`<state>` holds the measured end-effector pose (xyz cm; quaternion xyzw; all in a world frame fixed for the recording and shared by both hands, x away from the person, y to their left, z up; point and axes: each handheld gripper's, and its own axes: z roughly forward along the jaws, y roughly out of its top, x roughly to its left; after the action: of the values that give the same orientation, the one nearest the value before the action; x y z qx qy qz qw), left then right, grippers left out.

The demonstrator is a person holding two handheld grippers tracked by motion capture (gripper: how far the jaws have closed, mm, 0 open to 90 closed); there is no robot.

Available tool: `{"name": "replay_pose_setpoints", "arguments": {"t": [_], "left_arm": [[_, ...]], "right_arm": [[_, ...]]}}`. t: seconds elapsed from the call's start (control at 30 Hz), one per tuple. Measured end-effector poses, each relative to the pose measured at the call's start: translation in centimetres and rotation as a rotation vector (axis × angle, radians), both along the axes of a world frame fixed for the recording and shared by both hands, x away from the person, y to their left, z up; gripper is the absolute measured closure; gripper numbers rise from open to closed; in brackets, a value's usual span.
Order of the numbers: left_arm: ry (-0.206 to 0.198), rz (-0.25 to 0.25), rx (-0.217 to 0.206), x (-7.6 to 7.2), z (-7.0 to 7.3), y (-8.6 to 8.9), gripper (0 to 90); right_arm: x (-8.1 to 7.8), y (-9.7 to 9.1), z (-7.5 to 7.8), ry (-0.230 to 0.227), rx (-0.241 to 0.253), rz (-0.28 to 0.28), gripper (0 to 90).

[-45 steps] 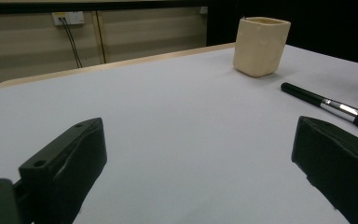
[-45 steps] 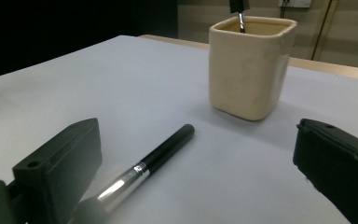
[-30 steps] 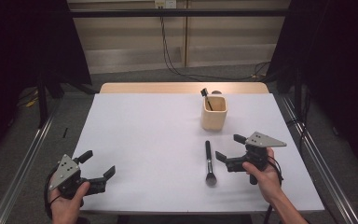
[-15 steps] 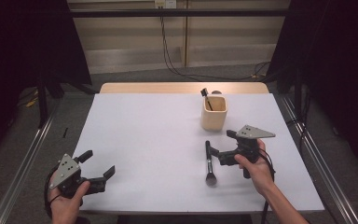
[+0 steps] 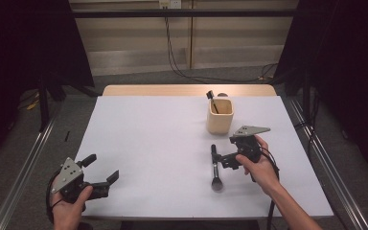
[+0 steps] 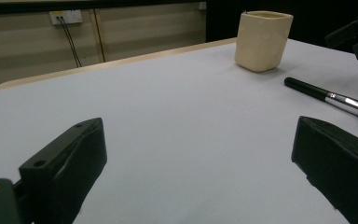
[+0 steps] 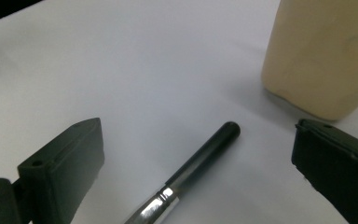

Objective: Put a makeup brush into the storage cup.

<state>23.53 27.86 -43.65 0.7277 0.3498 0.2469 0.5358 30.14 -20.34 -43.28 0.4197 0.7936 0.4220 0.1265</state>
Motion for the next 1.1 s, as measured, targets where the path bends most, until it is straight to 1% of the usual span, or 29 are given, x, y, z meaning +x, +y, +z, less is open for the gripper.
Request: {"name": "replay_pose_setpoints", "arguments": {"t": [0.07, 0.13, 0.17, 0.33, 0.37, 0.43, 0.53, 0.6, 0.7, 0.73, 0.77, 0.83, 0.87, 0.97, 1.0, 1.03, 1.07, 1.1], "left_arm": [[-0.003, -0.003, 0.006, 0.0, 0.0, 0.0, 3.2], [-0.003, -0.004, 0.005, 0.0, 0.0, -0.1, 3.2], [-0.003, -0.005, 0.008, 0.0, 0.0, -0.1, 3.2], [-0.007, -0.007, 0.019, 0.0, 0.0, -0.2, 3.2], [-0.008, -0.007, 0.02, 0.0, 0.0, -0.2, 3.1], [-0.009, -0.009, 0.021, 0.0, 0.0, -0.2, 3.2], [-0.011, -0.009, 0.026, 0.1, 0.0, -0.2, 3.2], [-0.01, -0.005, 0.025, 0.1, 0.0, -0.1, 3.2], [-0.008, -0.002, 0.026, 0.1, 0.0, -0.1, 3.2], [-0.007, -0.002, 0.027, 0.1, 0.0, -0.1, 3.1], [-0.007, -0.002, 0.026, 0.2, 0.0, -0.1, 3.2], [-0.007, -0.003, 0.027, 0.2, 0.0, -0.1, 3.2], [-0.008, -0.005, 0.029, 0.2, 0.0, -0.1, 3.2], [-0.008, -0.006, 0.029, 0.2, 0.0, -0.1, 3.1], [-0.009, -0.005, 0.029, 0.2, 0.0, -0.1, 3.2], [-0.006, -0.003, 0.026, 0.2, -0.1, -0.1, 3.2], [-0.005, -0.002, 0.027, 0.2, 0.0, -0.1, 3.1], [-0.006, -0.003, 0.027, 0.2, 0.0, -0.1, 3.2]], "right_arm": [[0.2, 0.2, -0.1, 0.049, -0.027, 0.011, 3.1], [0.3, 0.3, -0.2, 0.079, -0.057, 0.015, 3.1], [0.5, 0.5, -0.2, 0.111, -0.067, 0.021, 3.1], [0.9, 0.9, -0.1, 0.162, -0.123, 0.019, 3.0], [1.0, 1.0, -0.1, 0.177, -0.136, 0.025, 3.1], [1.2, 1.1, -0.1, 0.19, -0.148, 0.041, 3.0], [1.5, 1.4, 0.0, 0.252, -0.162, 0.058, 3.2], [1.6, 1.6, 0.0, 0.257, -0.19, 0.061, 3.6], [1.7, 2.0, 0.0, 0.297, -0.207, 0.069, 3.9], [1.8, 2.1, 0.0, 0.302, -0.214, 0.072, 4.3], [1.8, 2.3, 0.0, 0.32, -0.225, 0.068, 4.7], [1.9, 2.5, 0.0, 0.336, -0.251, 0.068, 7.0], [2.0, 2.6, 0.0, 0.345, -0.259, 0.075, 8.0], [2.3, 2.9, 0.3, 0.362, -0.269, 0.066, 8.6], [2.3, 3.0, 0.4, 0.374, -0.27, 0.066, 9.8], [2.4, 3.1, 0.4, 0.389, -0.275, 0.067, 12.9], [2.5, 3.3, 0.3, 0.388, -0.286, 0.074, 15.5], [2.6, 3.4, 0.3, 0.395, -0.29, 0.07, 15.4]]}}
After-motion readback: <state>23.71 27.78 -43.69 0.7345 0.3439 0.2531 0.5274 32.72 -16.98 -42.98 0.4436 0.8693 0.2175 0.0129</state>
